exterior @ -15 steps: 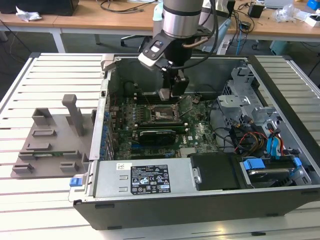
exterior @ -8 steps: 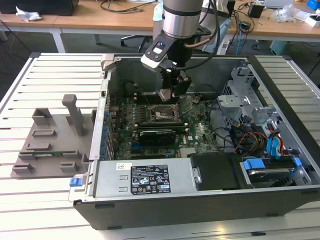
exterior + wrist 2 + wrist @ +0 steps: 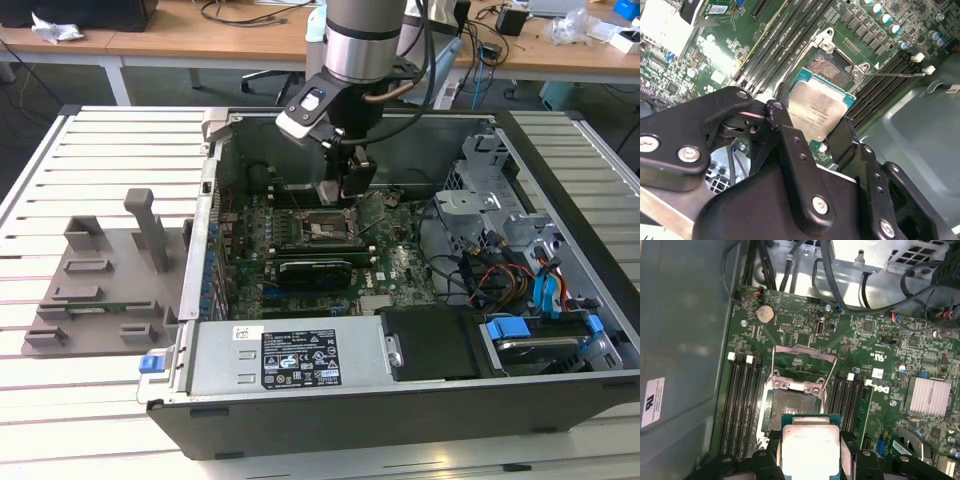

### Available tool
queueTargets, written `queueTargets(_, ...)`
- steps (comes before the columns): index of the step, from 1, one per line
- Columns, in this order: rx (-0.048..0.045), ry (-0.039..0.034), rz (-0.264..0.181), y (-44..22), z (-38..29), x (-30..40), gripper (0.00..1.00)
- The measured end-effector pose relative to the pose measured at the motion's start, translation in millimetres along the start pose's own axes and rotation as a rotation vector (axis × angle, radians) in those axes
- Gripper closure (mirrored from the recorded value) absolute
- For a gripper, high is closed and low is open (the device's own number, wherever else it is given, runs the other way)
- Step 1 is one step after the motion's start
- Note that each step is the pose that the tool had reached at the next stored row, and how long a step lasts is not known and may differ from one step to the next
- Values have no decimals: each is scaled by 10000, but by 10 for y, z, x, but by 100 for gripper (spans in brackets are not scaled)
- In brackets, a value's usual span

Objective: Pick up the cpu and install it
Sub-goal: 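Place the cpu into insertion slot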

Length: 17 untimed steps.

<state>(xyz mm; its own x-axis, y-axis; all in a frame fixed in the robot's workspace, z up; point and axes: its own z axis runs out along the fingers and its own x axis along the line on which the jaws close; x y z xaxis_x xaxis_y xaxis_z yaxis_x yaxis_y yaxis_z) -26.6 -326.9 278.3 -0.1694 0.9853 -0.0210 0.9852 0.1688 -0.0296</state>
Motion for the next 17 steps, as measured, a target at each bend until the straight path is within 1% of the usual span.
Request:
queueTargets(7,3,-15,4,1,34,1,45)
queueTargets(17,5,-23,4,2,60,1,45)
